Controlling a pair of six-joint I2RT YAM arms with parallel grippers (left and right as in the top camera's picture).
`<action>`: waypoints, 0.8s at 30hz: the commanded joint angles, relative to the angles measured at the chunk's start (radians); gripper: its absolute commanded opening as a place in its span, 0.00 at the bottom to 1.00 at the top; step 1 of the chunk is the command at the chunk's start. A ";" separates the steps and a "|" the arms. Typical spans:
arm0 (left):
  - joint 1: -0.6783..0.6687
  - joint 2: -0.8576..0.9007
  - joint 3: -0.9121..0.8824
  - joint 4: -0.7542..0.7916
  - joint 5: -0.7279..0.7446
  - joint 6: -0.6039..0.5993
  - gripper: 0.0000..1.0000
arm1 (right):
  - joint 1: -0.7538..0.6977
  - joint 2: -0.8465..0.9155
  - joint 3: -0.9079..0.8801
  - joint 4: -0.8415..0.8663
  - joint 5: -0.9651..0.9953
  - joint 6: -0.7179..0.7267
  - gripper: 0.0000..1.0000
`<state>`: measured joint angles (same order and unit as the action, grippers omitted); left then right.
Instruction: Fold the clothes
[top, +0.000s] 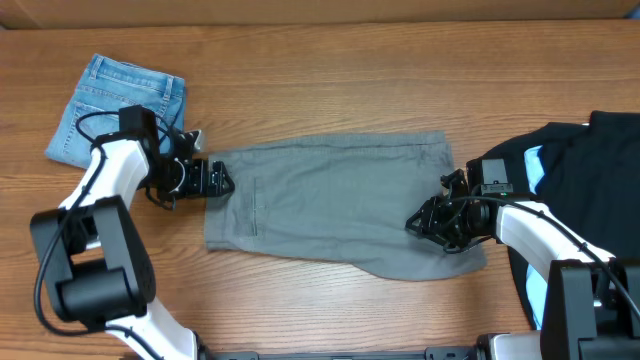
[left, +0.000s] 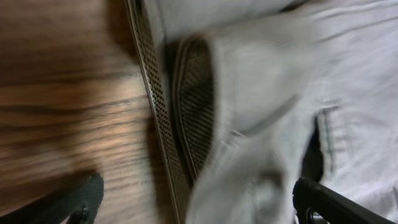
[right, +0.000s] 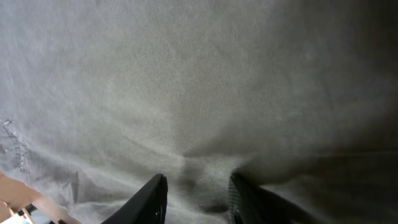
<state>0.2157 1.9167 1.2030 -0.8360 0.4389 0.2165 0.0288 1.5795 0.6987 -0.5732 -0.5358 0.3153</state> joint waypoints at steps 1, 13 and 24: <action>-0.002 0.096 -0.006 0.003 0.065 -0.014 1.00 | 0.006 0.001 -0.011 0.005 0.000 0.003 0.38; -0.053 0.200 -0.006 -0.021 0.100 -0.003 0.82 | 0.006 0.001 -0.011 0.008 0.003 0.004 0.39; -0.045 0.196 -0.006 -0.151 -0.064 -0.137 0.82 | 0.006 0.001 -0.011 0.008 0.003 0.004 0.40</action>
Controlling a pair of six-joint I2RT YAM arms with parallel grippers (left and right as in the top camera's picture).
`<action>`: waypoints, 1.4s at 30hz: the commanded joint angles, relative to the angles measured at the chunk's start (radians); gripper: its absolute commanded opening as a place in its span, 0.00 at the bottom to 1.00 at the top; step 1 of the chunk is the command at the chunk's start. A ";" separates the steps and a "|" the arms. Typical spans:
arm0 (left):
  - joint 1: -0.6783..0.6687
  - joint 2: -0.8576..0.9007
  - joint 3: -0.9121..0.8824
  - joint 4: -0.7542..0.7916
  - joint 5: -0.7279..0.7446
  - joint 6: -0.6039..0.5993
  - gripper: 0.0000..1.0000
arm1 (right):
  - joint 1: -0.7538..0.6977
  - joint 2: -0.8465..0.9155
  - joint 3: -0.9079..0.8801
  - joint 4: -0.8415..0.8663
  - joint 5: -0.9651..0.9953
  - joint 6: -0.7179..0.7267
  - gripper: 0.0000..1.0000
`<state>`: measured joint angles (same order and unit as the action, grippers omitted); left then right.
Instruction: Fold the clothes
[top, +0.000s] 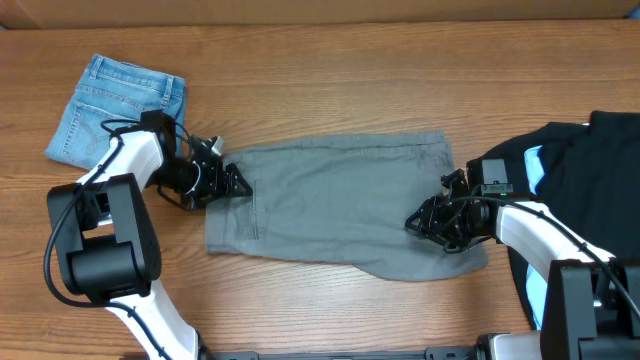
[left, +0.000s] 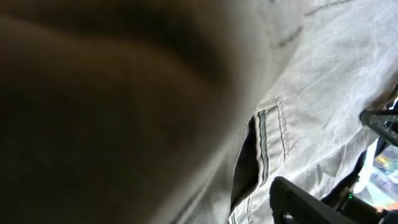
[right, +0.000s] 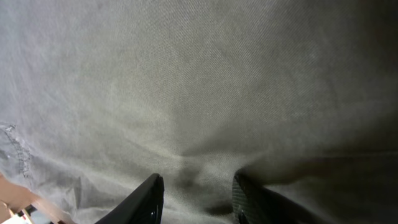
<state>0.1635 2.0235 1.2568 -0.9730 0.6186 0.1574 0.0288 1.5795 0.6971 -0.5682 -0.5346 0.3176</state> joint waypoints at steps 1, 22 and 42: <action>0.013 0.089 -0.060 -0.014 -0.253 -0.086 0.84 | 0.006 0.001 -0.010 0.003 0.002 0.002 0.40; -0.044 0.026 0.058 -0.174 -0.304 -0.059 0.04 | 0.006 -0.002 0.012 -0.040 -0.082 0.028 0.27; -0.114 -0.179 0.634 -0.676 -0.625 -0.159 0.04 | 0.004 -0.123 0.327 -0.247 -0.114 -0.033 0.25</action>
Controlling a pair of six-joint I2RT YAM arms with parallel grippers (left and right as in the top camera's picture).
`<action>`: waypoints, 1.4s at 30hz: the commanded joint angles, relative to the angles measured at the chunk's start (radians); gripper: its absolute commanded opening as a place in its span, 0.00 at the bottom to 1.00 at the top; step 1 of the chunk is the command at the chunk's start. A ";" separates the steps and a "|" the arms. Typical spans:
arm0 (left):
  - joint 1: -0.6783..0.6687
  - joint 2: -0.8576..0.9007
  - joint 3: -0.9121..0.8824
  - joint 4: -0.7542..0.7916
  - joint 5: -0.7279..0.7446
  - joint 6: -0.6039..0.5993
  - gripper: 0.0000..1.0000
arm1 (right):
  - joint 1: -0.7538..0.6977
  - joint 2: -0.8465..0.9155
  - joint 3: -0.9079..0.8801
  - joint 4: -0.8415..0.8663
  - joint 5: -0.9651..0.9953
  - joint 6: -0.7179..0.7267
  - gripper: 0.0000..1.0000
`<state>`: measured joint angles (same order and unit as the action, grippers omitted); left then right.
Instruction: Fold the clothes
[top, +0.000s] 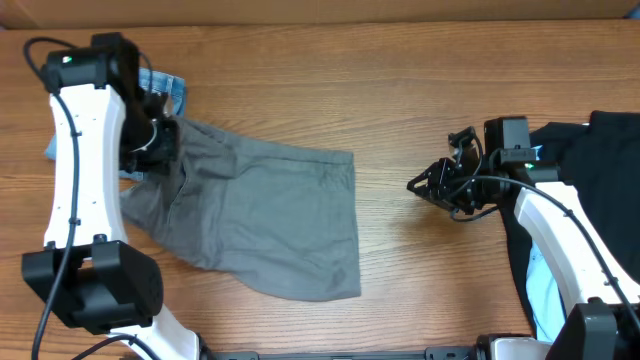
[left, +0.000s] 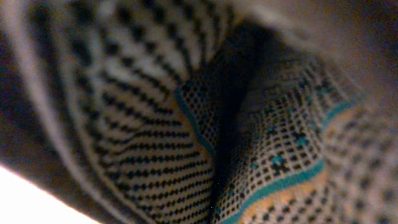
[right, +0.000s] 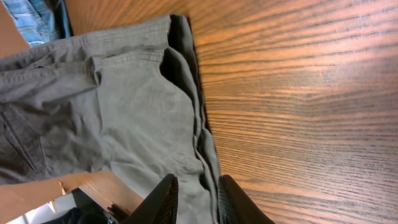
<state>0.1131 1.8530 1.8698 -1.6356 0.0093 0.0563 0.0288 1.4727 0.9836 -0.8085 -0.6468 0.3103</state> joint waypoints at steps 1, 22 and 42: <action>-0.089 -0.008 0.017 -0.014 -0.015 -0.077 0.04 | 0.004 -0.016 0.044 -0.008 -0.002 -0.026 0.25; -0.704 0.220 0.011 0.115 0.058 -0.410 0.04 | 0.004 -0.016 0.045 -0.108 0.126 -0.017 0.27; -0.801 0.333 0.012 0.128 0.229 -0.391 0.29 | 0.004 0.033 0.044 -0.136 0.291 0.035 0.31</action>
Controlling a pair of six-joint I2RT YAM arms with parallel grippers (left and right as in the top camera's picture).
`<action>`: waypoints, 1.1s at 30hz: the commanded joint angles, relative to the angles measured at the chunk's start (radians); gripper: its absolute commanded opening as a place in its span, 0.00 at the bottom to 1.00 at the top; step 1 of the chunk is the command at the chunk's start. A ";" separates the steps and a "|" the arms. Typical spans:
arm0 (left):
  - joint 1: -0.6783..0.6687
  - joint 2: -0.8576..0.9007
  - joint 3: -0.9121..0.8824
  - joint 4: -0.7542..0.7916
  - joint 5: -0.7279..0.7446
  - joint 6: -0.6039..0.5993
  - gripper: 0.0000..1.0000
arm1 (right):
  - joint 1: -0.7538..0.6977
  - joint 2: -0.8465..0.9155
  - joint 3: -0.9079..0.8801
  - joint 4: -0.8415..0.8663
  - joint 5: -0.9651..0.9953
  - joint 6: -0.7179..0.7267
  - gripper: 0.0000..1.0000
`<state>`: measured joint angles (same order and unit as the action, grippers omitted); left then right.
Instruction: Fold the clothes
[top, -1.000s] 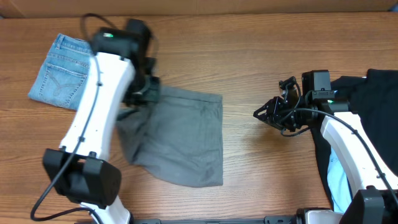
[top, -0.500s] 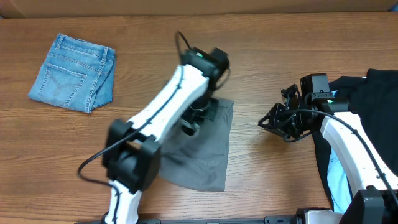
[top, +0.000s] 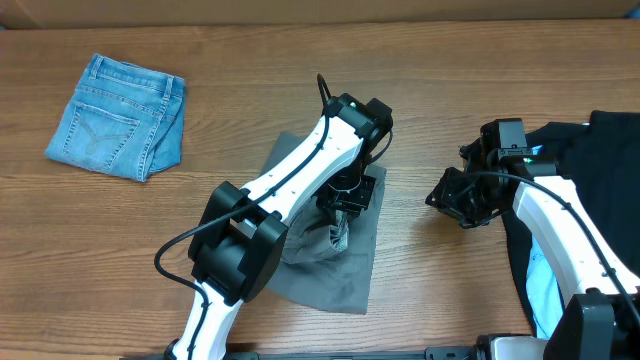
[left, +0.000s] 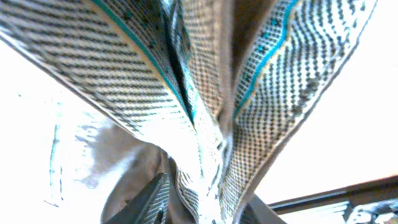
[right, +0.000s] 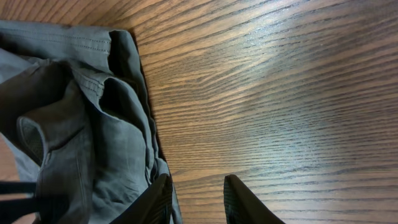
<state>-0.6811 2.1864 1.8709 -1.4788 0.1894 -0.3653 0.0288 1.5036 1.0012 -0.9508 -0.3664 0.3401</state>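
Observation:
The grey shorts lie bunched and partly doubled over at the table's middle. My left gripper hangs above them, shut on a lifted edge. In the left wrist view the patterned lining of the shorts is pinched in the left gripper. My right gripper stands open over bare wood just right of the shorts. The right wrist view has the right gripper with nothing in it and the shorts' rumpled edge to its left.
Folded blue jeans lie at the back left. A black garment with a light blue patch is heaped at the right edge, behind my right arm. The wooden table shows between the shorts and that heap.
My left gripper has moved from the far left, near the jeans, to the table's middle with the shorts' edge in it. The shorts have gone from spread out to bunched. The right gripper stays open and has hardly moved.
The shorts lay flat mid-table, my left gripper at their left end and my right gripper on their right end. Later the shorts lay further left, held up by the left gripper beside the jeans, with the right gripper free. Now they are gathered at the middle.

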 joint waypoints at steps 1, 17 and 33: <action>-0.006 -0.004 0.012 -0.047 0.058 0.045 0.26 | 0.004 0.002 0.027 0.006 0.011 0.005 0.31; 0.008 -0.156 0.198 -0.198 0.075 0.176 0.50 | 0.004 0.002 0.027 0.037 0.010 0.000 0.41; 0.284 -0.162 0.051 -0.055 -0.097 0.207 0.04 | 0.189 0.002 0.027 0.093 -0.404 -0.164 0.41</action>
<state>-0.4942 2.0293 2.0075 -1.5833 0.0219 -0.2043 0.1318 1.5036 1.0012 -0.8993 -0.6853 0.1589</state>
